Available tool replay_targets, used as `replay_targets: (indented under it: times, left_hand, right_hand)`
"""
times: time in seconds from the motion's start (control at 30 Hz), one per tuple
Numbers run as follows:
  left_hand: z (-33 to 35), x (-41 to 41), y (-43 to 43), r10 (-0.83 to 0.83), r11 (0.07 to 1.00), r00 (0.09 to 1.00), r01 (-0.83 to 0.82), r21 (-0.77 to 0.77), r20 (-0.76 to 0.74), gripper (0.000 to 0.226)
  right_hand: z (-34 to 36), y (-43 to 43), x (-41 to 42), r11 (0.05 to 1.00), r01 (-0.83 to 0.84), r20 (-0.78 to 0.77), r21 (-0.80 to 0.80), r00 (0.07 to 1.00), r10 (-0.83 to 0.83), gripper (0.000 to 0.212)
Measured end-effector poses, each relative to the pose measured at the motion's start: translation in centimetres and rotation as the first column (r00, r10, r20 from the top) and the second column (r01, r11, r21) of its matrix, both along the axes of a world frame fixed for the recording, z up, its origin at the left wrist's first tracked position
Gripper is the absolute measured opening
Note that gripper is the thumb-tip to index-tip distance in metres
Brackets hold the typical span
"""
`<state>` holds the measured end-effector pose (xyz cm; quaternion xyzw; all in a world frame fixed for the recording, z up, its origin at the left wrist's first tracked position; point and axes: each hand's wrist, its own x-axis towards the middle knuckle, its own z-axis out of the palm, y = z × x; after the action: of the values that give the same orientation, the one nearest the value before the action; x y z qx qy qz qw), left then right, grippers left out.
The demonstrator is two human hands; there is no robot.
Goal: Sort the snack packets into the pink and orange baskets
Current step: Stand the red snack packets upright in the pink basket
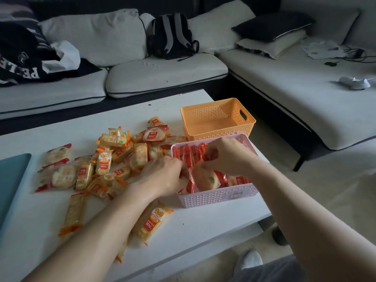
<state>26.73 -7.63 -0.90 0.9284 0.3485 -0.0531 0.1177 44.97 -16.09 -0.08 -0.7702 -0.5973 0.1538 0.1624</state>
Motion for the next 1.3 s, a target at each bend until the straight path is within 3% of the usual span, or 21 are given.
replay_targets:
  times: [0.13,0.2,0.3,0.37,0.43,0.5,0.57,0.6,0.67,0.73,0.77,0.83,0.93,1.13,1.3]
  left_hand:
    - [-0.9,0.0,0.1,0.081,0.987,0.994,-0.068,-0.148,0.079,0.022]
    - [-1.4,-0.4,0.2,0.126,0.964,0.963,-0.063,-0.256,0.236,0.021]
    - [-2.1,-1.1,0.5,0.190,0.952,0.870,-0.049,-0.303,0.454,0.026]
    - [-2.6,-1.4,0.7,0.261,0.941,0.805,-0.091,-0.325,0.532,0.026]
    - [-2.9,-1.2,0.7,0.301,0.932,0.776,-0.118,-0.342,0.553,0.026]
    - [-2.9,-0.8,0.6,0.286,0.940,0.783,-0.118,-0.320,0.553,0.025]
    - [-2.8,-0.5,0.3,0.164,0.975,0.831,-0.054,-0.216,0.531,0.023]
    - [-2.8,-0.4,0.1,0.071,0.990,0.870,0.000,-0.144,0.489,0.023]
    - [-2.9,0.0,-0.4,-0.090,0.995,0.931,0.095,0.002,0.354,0.028]
    - [-2.7,0.3,-0.7,-0.116,0.992,0.959,0.098,0.080,0.257,0.031]
    - [-2.6,0.5,-0.8,-0.099,0.992,0.966,0.077,0.097,0.238,0.032]
    - [-2.3,1.0,-0.9,-0.074,0.989,0.978,0.047,0.139,0.196,0.033]
    - [-1.6,2.7,-1.3,-0.056,0.986,0.990,0.035,0.160,0.128,0.030]
    - [-1.1,6.1,-1.6,-0.087,0.994,0.972,0.100,-0.051,0.216,0.029]
    - [-1.5,5.9,-1.3,-0.020,0.991,0.967,0.053,-0.123,0.254,0.027]
  right_hand:
    - [-2.1,1.2,-2.2,0.994,0.092,0.022,-0.053,0.996,-0.091,0.025]
    - [-3.0,1.6,-2.8,0.990,0.131,-0.065,-0.060,0.989,-0.134,0.036]
    - [-3.6,1.9,-2.9,0.976,0.172,-0.259,-0.134,0.944,-0.202,0.032]
    - [-3.1,1.9,-2.8,0.961,0.193,-0.398,-0.200,0.880,-0.259,0.025]
    - [-2.5,1.8,-2.9,0.935,0.203,-0.576,-0.289,0.744,-0.340,0.024]
    - [-2.0,1.2,-3.0,0.917,0.172,-0.705,-0.360,0.593,-0.389,0.028]
    - [-1.5,0.7,-2.8,0.920,0.094,-0.733,-0.380,0.576,-0.362,0.028]
    - [-1.2,0.5,-2.3,0.924,0.060,-0.712,-0.378,0.619,-0.331,0.027]
    - [-0.6,0.1,-0.2,0.939,0.052,-0.544,-0.340,0.804,-0.242,0.025]
    - [-0.3,-0.6,2.9,0.952,0.098,-0.235,-0.291,0.957,-0.170,0.021]
    - [-0.3,-1.1,4.2,0.948,0.125,-0.082,-0.291,0.984,-0.155,0.019]
    - [-0.4,-2.3,5.7,0.929,0.146,0.143,-0.339,0.984,-0.103,0.016]
    - [-0.9,-3.0,5.2,0.917,0.098,0.278,-0.387,0.960,0.014,0.016]
    - [-2.9,-2.5,3.9,0.909,0.083,0.320,-0.407,0.946,0.057,0.020]
    - [-3.4,-1.8,4.5,0.928,0.111,0.336,-0.356,0.942,0.016,0.014]
